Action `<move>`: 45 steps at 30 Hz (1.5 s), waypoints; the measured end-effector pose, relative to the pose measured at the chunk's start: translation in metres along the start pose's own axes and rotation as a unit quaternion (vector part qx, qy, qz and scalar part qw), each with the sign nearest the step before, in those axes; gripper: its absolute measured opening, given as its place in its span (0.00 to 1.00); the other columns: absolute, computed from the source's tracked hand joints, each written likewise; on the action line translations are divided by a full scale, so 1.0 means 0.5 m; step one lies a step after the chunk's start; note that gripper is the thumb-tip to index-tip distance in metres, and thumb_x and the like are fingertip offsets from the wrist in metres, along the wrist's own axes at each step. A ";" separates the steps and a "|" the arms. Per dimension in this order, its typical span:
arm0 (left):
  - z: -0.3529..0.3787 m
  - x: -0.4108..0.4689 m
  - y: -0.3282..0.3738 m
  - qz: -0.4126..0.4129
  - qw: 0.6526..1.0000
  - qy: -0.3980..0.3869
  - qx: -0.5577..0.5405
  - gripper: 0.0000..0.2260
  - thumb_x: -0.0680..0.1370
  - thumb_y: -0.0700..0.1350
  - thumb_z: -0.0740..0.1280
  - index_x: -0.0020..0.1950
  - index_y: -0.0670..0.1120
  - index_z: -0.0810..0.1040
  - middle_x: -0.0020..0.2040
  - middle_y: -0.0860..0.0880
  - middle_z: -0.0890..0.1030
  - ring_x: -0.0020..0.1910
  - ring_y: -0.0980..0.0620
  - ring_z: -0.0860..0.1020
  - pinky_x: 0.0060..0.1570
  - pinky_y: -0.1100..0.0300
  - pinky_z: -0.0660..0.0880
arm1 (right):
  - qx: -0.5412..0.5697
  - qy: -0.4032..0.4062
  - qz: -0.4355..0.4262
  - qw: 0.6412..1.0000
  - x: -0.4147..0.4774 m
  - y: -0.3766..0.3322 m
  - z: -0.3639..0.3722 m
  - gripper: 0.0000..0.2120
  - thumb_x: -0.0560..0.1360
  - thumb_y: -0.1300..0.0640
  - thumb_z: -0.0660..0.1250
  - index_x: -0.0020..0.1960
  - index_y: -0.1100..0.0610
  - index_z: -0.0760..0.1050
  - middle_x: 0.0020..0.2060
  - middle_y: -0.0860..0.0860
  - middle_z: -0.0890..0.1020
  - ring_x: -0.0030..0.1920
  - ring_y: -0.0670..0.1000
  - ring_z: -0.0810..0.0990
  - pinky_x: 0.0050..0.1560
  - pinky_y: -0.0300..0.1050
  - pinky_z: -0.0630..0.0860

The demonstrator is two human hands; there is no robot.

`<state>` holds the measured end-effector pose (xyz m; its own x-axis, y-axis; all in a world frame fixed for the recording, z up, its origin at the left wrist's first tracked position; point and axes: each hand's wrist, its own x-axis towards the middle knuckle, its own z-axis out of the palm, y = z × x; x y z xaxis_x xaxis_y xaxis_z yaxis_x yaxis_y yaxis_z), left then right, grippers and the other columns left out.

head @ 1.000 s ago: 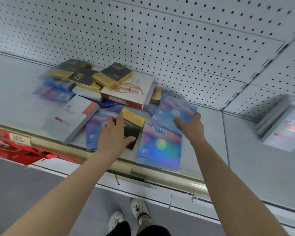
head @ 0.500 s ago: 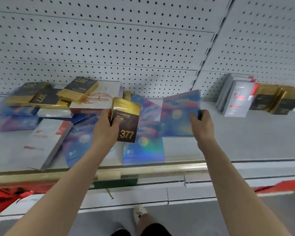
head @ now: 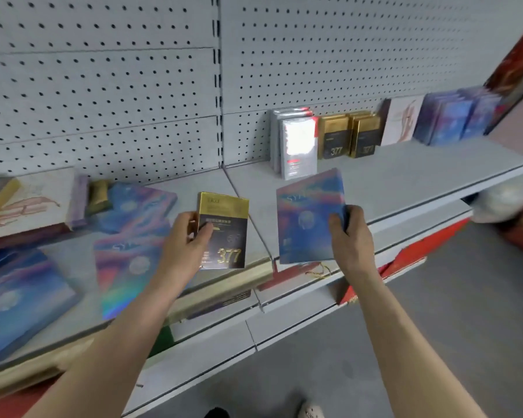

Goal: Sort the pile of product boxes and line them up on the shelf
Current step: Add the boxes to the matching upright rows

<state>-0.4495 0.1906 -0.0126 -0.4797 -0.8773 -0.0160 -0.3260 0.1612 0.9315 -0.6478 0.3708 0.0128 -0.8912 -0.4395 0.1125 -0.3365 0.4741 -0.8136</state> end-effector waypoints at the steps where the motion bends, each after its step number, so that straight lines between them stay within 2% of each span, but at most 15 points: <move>1: 0.033 -0.003 0.013 0.001 1.000 -0.005 -0.004 0.09 0.79 0.47 0.65 0.58 0.49 0.72 0.48 0.54 0.78 0.48 0.50 0.76 0.44 0.59 0.72 | -0.012 0.006 0.003 1.000 0.010 0.020 -0.028 0.06 0.82 0.52 0.57 0.56 0.54 0.67 0.40 0.45 0.74 0.38 0.42 0.73 0.31 0.35 0.65; 6: 0.232 -0.019 0.096 -0.001 0.998 -0.063 -0.030 0.10 0.79 0.50 0.64 0.60 0.53 0.71 0.53 0.55 0.78 0.52 0.50 0.78 0.55 0.45 0.76 | -0.061 0.034 -0.012 0.998 0.090 0.131 -0.196 0.05 0.80 0.52 0.61 0.54 0.52 0.67 0.41 0.47 0.76 0.36 0.43 0.73 0.31 0.35 0.65; 11: 0.459 -0.017 0.188 0.015 0.994 -0.089 -0.053 0.09 0.79 0.52 0.64 0.58 0.55 0.71 0.53 0.55 0.78 0.53 0.50 0.79 0.55 0.42 0.76 | -0.087 0.069 -0.007 0.994 0.184 0.250 -0.368 0.06 0.79 0.54 0.61 0.55 0.54 0.70 0.40 0.47 0.76 0.38 0.51 0.72 0.31 0.29 0.64; 15: 0.626 -0.012 0.259 0.021 0.992 -0.110 -0.059 0.09 0.80 0.52 0.64 0.58 0.54 0.71 0.54 0.54 0.78 0.50 0.54 0.79 0.51 0.48 0.78 | -0.076 0.089 0.016 0.993 0.263 0.338 -0.479 0.08 0.78 0.57 0.62 0.56 0.55 0.71 0.36 0.44 0.75 0.36 0.45 0.72 0.31 0.28 0.66; 18: 0.710 -0.005 0.289 0.031 0.990 -0.126 -0.058 0.09 0.80 0.51 0.63 0.59 0.53 0.70 0.53 0.55 0.78 0.48 0.58 0.79 0.46 0.55 0.78 | -0.065 0.111 0.032 0.991 0.315 0.383 -0.526 0.08 0.77 0.57 0.63 0.56 0.53 0.72 0.34 0.43 0.75 0.35 0.45 0.73 0.31 0.30 0.66; 21: 0.796 0.024 0.322 0.034 0.987 -0.144 -0.060 0.08 0.80 0.51 0.63 0.59 0.53 0.70 0.51 0.56 0.78 0.48 0.56 0.79 0.45 0.54 0.79 | -0.042 0.135 0.049 0.989 0.379 0.431 -0.569 0.07 0.77 0.56 0.63 0.55 0.52 0.72 0.34 0.44 0.75 0.35 0.44 0.74 0.30 0.30 0.67; 23: 0.852 0.055 0.338 0.037 0.987 -0.150 -0.053 0.09 0.81 0.51 0.62 0.60 0.52 0.70 0.52 0.53 0.78 0.48 0.55 0.79 0.44 0.53 0.79 | -0.024 0.145 0.052 0.988 0.426 0.457 -0.590 0.06 0.78 0.56 0.63 0.55 0.52 0.72 0.36 0.44 0.75 0.36 0.44 0.73 0.31 0.29 0.67; 26: 0.933 0.108 0.360 0.042 0.987 -0.148 -0.043 0.10 0.81 0.51 0.61 0.61 0.51 0.69 0.53 0.51 0.77 0.47 0.58 0.78 0.40 0.60 0.76 | -0.015 0.149 0.046 0.988 0.510 0.490 -0.615 0.06 0.78 0.57 0.63 0.54 0.53 0.71 0.36 0.43 0.75 0.36 0.44 0.73 0.32 0.30 0.67; 30: 1.032 0.201 0.394 0.048 0.987 -0.150 -0.037 0.09 0.81 0.51 0.61 0.61 0.51 0.70 0.54 0.51 0.78 0.48 0.58 0.77 0.42 0.61 0.74 | -0.003 0.149 0.034 0.988 0.635 0.518 -0.635 0.04 0.78 0.56 0.63 0.52 0.51 0.70 0.37 0.44 0.75 0.36 0.45 0.72 0.33 0.31 0.66; 34: 1.124 0.290 0.440 0.046 0.987 -0.147 -0.041 0.12 0.81 0.50 0.61 0.63 0.49 0.71 0.55 0.50 0.78 0.51 0.54 0.78 0.47 0.58 0.74 | 0.013 0.153 0.019 0.988 0.752 0.540 -0.655 0.05 0.78 0.57 0.62 0.52 0.49 0.69 0.38 0.44 0.76 0.35 0.43 0.71 0.34 0.32 0.66; 36: 1.170 0.322 0.463 0.050 0.988 -0.138 -0.037 0.12 0.82 0.49 0.60 0.64 0.48 0.71 0.52 0.53 0.77 0.48 0.60 0.76 0.44 0.63 0.72 | 0.020 0.155 0.012 0.988 0.811 0.557 -0.665 0.05 0.78 0.56 0.62 0.53 0.51 0.69 0.38 0.44 0.76 0.36 0.41 0.71 0.35 0.32 0.66; 38: 1.209 0.345 0.481 0.047 0.990 -0.129 -0.034 0.12 0.82 0.48 0.60 0.64 0.48 0.72 0.49 0.58 0.76 0.47 0.62 0.75 0.43 0.64 0.70 | 0.022 0.153 0.014 0.988 0.870 0.577 -0.675 0.06 0.79 0.56 0.61 0.55 0.52 0.70 0.38 0.43 0.76 0.36 0.41 0.72 0.38 0.37 0.68; 40: 1.244 0.365 0.495 0.043 0.991 -0.123 -0.029 0.12 0.82 0.48 0.60 0.64 0.49 0.71 0.50 0.58 0.76 0.50 0.56 0.76 0.48 0.59 0.72 | 0.020 0.138 0.013 0.990 0.930 0.598 -0.684 0.07 0.79 0.55 0.61 0.57 0.53 0.70 0.39 0.43 0.76 0.38 0.43 0.73 0.36 0.40 0.66; 42: 1.280 0.388 0.503 0.040 0.993 -0.106 -0.015 0.12 0.82 0.48 0.60 0.64 0.48 0.71 0.52 0.54 0.76 0.53 0.52 0.76 0.50 0.56 0.71 | 0.013 0.122 0.004 0.992 0.994 0.623 -0.690 0.09 0.80 0.55 0.60 0.59 0.54 0.70 0.42 0.45 0.77 0.40 0.46 0.73 0.34 0.36 0.65; 45: 1.337 0.413 0.514 0.029 0.998 -0.062 -0.011 0.13 0.82 0.47 0.60 0.66 0.46 0.71 0.55 0.51 0.76 0.53 0.52 0.75 0.50 0.57 0.69 | 0.015 0.079 -0.025 0.996 1.095 0.661 -0.699 0.09 0.81 0.56 0.59 0.60 0.56 0.69 0.46 0.48 0.77 0.41 0.48 0.74 0.33 0.28 0.67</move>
<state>-1.1769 0.3530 -0.0193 -0.5943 -0.8042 -0.0054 -0.2772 0.1985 0.9401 -1.3533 0.5537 0.0048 -0.9108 -0.3356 0.2403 -0.3750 0.4296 -0.8214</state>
